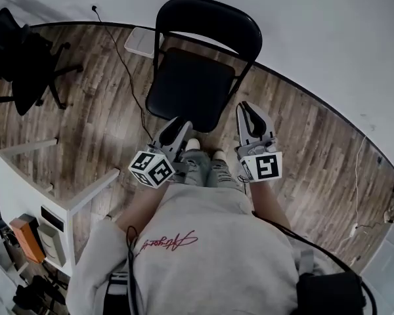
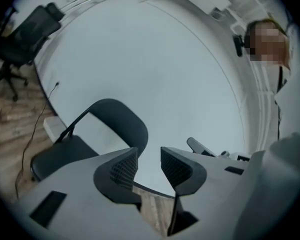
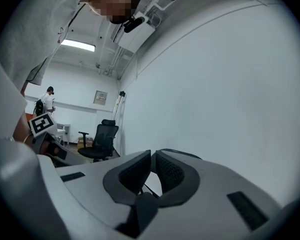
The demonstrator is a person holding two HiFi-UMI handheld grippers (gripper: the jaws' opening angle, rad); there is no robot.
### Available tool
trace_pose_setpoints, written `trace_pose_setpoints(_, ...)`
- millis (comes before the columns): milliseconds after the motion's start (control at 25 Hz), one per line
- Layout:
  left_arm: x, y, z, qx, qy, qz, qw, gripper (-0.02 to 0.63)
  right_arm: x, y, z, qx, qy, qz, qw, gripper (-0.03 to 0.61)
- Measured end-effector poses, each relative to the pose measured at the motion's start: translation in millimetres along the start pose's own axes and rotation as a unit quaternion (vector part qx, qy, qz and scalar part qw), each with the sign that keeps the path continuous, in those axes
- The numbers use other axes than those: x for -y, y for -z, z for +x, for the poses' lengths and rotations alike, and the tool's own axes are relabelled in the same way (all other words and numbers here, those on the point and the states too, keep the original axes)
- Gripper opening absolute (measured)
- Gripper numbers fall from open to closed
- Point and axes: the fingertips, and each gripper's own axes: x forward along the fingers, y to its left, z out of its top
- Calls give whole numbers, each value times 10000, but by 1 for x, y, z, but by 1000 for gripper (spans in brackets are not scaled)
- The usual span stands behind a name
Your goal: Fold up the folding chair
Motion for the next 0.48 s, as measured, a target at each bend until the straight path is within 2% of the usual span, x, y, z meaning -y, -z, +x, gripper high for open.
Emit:
trace_pose_setpoints(80, -29, 16, 4, 53, -294, -741, 9968, 180, 19, 20, 6, -221, 67, -7, 9997, 20)
trace_pose_setpoints(160, -62, 36, 4, 223, -632, -1421, 9876, 208, 37, 41, 11, -400, 91, 19, 9992, 20)
trace_pose_setpoints(200, -80, 48, 2, 345, -786, -1815, 9796, 228, 45, 52, 14, -482, 86, 51, 9988, 21)
trace_pose_setpoints(280, -119, 79, -2, 576, -1085, -2679, 9556, 260, 62, 75, 20, -641, 89, 137, 9978, 38)
trace_pose_setpoints(360, -159, 119, -10, 717, -1423, -3357, 9284, 284, 82, 99, 27, -788, 144, 223, 9965, 133)
trace_pose_setpoints(440, -198, 157, -20, 849, -1711, -3684, 9098, 298, 103, 124, 33, -933, 242, 272, 9950, 151)
trace_pose_setpoints(480, -215, 170, -25, 957, -1802, -3723, 9054, 302, 113, 137, 36, -997, 301, 284, 9942, 158)
